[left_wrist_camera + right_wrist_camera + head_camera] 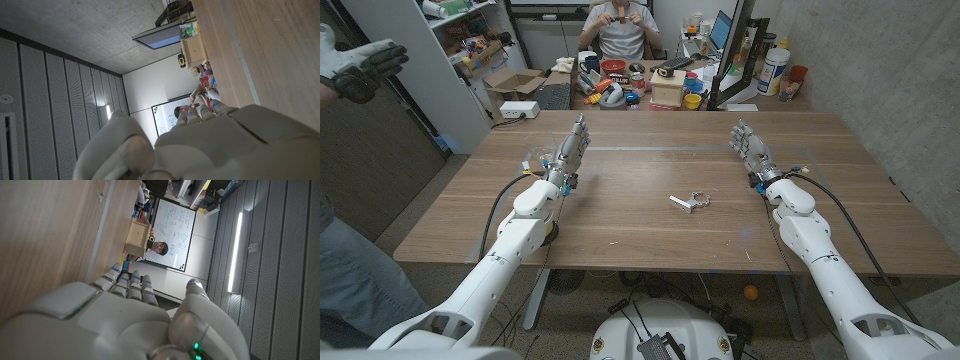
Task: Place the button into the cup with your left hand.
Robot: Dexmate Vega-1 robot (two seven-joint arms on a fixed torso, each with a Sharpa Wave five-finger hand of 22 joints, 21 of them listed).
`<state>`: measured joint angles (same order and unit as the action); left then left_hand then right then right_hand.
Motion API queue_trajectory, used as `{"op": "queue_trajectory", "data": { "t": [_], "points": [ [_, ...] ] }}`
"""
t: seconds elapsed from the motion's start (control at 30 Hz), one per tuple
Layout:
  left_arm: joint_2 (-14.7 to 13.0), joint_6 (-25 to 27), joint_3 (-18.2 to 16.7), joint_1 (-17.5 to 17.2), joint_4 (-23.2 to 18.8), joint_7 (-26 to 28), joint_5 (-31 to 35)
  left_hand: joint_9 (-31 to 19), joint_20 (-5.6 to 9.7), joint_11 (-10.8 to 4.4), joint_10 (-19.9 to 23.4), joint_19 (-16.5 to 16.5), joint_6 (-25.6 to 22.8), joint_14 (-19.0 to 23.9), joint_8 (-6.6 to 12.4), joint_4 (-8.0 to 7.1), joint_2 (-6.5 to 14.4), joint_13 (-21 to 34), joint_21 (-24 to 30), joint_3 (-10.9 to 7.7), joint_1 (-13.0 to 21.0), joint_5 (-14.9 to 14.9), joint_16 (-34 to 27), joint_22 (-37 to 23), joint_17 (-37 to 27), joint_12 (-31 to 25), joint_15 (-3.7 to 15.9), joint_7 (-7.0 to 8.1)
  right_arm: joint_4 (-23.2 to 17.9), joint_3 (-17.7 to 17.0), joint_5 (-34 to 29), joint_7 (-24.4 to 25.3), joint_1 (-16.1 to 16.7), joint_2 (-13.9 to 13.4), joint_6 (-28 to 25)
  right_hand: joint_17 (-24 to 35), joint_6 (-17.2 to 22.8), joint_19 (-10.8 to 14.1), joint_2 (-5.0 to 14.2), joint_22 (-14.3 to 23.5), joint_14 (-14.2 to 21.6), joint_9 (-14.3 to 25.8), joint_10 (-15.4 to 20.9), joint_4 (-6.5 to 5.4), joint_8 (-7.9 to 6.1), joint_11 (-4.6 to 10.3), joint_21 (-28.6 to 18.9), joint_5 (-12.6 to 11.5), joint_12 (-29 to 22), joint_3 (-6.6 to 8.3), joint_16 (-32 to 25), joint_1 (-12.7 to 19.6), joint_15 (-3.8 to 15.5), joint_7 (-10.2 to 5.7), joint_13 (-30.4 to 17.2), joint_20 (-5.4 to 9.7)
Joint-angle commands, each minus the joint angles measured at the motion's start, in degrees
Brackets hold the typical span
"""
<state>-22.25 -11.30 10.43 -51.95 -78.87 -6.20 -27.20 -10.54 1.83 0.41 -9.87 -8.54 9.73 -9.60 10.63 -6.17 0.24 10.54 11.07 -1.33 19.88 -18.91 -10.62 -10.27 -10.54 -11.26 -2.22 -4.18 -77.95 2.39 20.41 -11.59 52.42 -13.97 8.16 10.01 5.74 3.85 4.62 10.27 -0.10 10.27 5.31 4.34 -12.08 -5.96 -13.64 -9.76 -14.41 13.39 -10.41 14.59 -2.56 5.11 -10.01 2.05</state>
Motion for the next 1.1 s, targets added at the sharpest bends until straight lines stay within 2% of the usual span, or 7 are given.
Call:
{"op": "queue_trajectory", "data": {
  "t": [0.03, 0.1, 0.17, 0.4, 0.67, 0.9, 1.1],
  "points": [
    [-1.23, 1.7, -2.17, -3.32, -5.76, 0.09, 1.76, -0.18, 0.22, -0.22, 0.1, -0.32, 2.51, -0.39, 0.59, -0.2, 0.17, 0.25, 0.36, 0.12, 0.61, -0.5, -0.26, -0.19, -0.1, -0.39, 0.27, 0.31, -1.92, -2.6, -2.45, -1.02, 1.58, 2.21, -1.74, 0.31, 0.5, 0.59, -0.11, 0.18, 0.1, 0.33, 0.08, 0.07, 0.13, -0.09, 0.29, -0.4, 0.19, 0.04, -0.27, 0.11, -0.52, 0.03, -0.18, 0.15],
    [-1.71, 1.96, -2.53, -4.05, -6.9, 0.25, 1.96, -0.2, -1.95, -0.28, 0.26, -0.47, 2.49, -0.3, 0.63, 0.02, 0.45, 0.28, 0.4, 0.06, 1.11, -0.53, -0.26, -0.23, -0.1, -0.48, 0.28, 0.44, -2.1, -2.76, -2.57, -1.17, 1.7, 2.37, -1.88, 0.31, 0.49, 0.62, -0.1, 0.18, 0.08, 0.33, 0.06, 0.08, 0.17, -0.08, 0.31, -0.4, 0.24, 0.02, -0.26, 0.1, -0.56, -0.06, -0.18, 0.13],
    [-2.17, 1.93, -2.92, -4.83, -8.05, 0.73, 2.45, -0.21, -2.68, -0.3, 0.29, -0.54, 2.46, -0.26, 0.65, 0.1, 0.53, 0.29, 0.4, 0.05, 1.28, -0.54, -0.26, -0.24, -0.09, -0.49, 0.34, 0.41, -2.3, -2.86, -2.8, -1.2, 1.82, 2.5, -1.92, 0.31, 0.51, 0.64, -0.1, 0.19, 0.1, 0.34, 0.09, 0.08, 0.18, -0.09, 0.34, -0.4, 0.27, 0.0, -0.27, 0.08, -0.56, -0.09, -0.18, 0.1],
    [-3.85, 1.77, -4.29, -7.39, -11.97, 1.54, 3.47, -0.21, -3.04, -0.23, 0.4, -0.28, 2.41, -0.07, 0.68, 0.31, 0.68, 0.31, 0.54, -0.04, 1.7, -0.56, -0.31, -0.26, -0.08, -0.54, 0.08, 0.44, -2.32, -3.09, -3.36, -1.51, 1.71, 2.89, -1.47, 0.31, 0.64, 0.69, -0.1, 0.19, 0.16, 0.35, 0.17, 0.11, 0.2, -0.16, 0.4, -0.4, 0.35, -0.05, -0.29, 0.05, -0.57, -0.11, -0.19, 0.08],
    [-6.52, 3.17, -5.96, -10.15, -17.1, 2.58, 4.78, -0.24, -4.82, -0.1, 0.45, 0.47, 2.01, 0.72, 0.9, 1.14, 1.29, 0.35, 0.9, -0.54, 3.37, -0.61, -0.52, -0.32, -0.08, -0.59, -1.0, 0.4, -2.5, -3.22, -4.05, -1.2, 1.63, 3.09, -0.45, 0.3, 0.92, 0.82, -0.13, 0.2, 0.38, 0.36, 0.42, 0.17, 0.19, 0.05, 0.46, -0.41, 0.4, -0.12, -0.35, 0.06, -0.5, -0.3, -0.2, 0.01],
    [-9.94, 4.77, -8.12, -12.64, -22.55, 4.42, 7.71, -0.28, -6.82, -0.27, 0.59, 0.79, 1.27, 1.3, 1.18, 2.02, 2.65, 0.4, 1.08, -1.48, 5.42, -0.47, -0.6, -0.44, -0.12, -0.66, -1.7, 0.88, -2.91, -3.4, -4.01, -0.97, 1.93, 3.27, -0.28, 0.29, 1.14, 0.94, -0.17, 0.21, 0.52, 0.37, 0.58, 0.23, 0.2, 0.11, 0.54, -0.42, 0.5, -0.21, -0.38, 0.03, -0.54, -0.41, -0.21, 0.04],
    [-13.0, 6.21, -10.34, -15.0, -26.79, 4.2, 8.98, -0.31, -7.34, -0.55, 1.05, 1.44, 0.71, 2.4, 1.38, 2.83, 3.54, 0.45, 1.37, -2.24, 7.13, -0.32, -0.91, -0.51, -0.16, -0.84, -1.44, 1.37, -3.46, -3.42, -4.1, -0.7, 2.19, 3.31, -0.33, 0.3, 1.23, 1.07, -0.19, 0.21, 0.74, 0.38, 0.7, 0.26, 0.24, 0.18, 0.58, -0.43, 0.57, -0.27, -0.43, 0.0, -0.52, -0.5, -0.22, 0.02]
  ]
}}
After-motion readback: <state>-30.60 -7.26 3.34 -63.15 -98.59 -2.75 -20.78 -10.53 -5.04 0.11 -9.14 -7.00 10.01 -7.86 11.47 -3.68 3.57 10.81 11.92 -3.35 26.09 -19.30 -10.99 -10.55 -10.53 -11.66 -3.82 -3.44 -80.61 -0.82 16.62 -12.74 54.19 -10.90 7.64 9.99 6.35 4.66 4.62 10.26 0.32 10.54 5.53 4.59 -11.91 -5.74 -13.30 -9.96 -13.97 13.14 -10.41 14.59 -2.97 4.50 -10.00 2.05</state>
